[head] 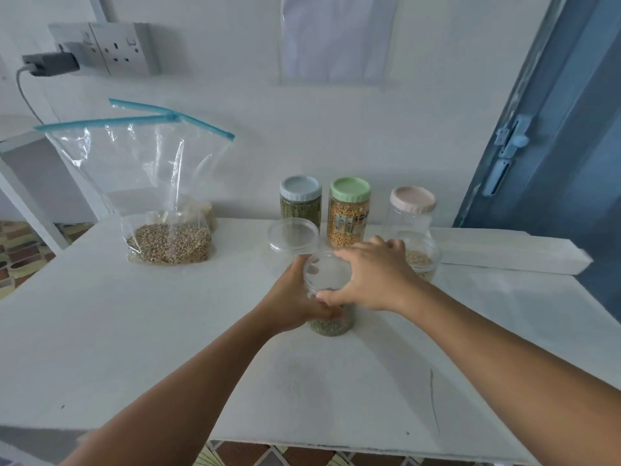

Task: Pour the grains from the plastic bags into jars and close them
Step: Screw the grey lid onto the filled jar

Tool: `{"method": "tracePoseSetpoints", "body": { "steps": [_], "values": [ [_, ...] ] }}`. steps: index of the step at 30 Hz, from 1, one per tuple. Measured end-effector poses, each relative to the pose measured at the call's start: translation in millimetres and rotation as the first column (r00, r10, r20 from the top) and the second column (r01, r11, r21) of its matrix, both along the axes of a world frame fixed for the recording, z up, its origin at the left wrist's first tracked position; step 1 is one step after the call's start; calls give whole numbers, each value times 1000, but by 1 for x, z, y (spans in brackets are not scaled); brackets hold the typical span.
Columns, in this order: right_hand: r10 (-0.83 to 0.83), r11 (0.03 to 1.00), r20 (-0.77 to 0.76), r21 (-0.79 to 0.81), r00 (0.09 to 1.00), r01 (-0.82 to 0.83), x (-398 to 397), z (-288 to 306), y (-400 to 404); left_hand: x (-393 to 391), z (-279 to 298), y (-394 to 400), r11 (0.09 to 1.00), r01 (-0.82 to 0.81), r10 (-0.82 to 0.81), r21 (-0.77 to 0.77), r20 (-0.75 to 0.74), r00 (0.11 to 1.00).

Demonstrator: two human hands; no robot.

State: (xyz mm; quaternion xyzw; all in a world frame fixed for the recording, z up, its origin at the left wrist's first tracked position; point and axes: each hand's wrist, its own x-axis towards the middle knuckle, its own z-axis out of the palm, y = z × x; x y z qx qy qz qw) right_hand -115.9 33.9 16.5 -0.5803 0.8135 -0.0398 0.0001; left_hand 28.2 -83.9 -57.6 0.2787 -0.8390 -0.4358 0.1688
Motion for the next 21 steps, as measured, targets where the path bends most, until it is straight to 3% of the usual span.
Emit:
{"method": "tracePoseSetpoints", "body": {
  "steps": [5, 8, 11, 13, 16, 21],
  "values": [
    [-39, 999, -94, 25, 995, 41, -28, -1, 7, 4, 36, 2, 975, 55, 6, -216, 273, 962],
    [-55, 997, -80, 51, 995, 59, -39, 1, 4, 21, 73, -8, 885, 12, 123, -465, 258, 958],
    [-46, 996, -95, 66, 994, 53, -46, 1, -3, 16, 97, -28, 792, -43, 200, -608, 193, 961],
    [-49, 996, -107, 74, 993, 57, -50, 1, -8, 5, 98, -45, 779, -6, 229, -627, 276, 934],
    [-71, 993, -113, 84, 991, 81, -54, 5, -15, -9, 92, -63, 826, 96, 183, -555, 426, 886],
    [-112, 990, -120, 74, 986, 121, -62, 0, -30, -12, 85, -69, 876, 116, 132, -469, 463, 876]
  ]
}}
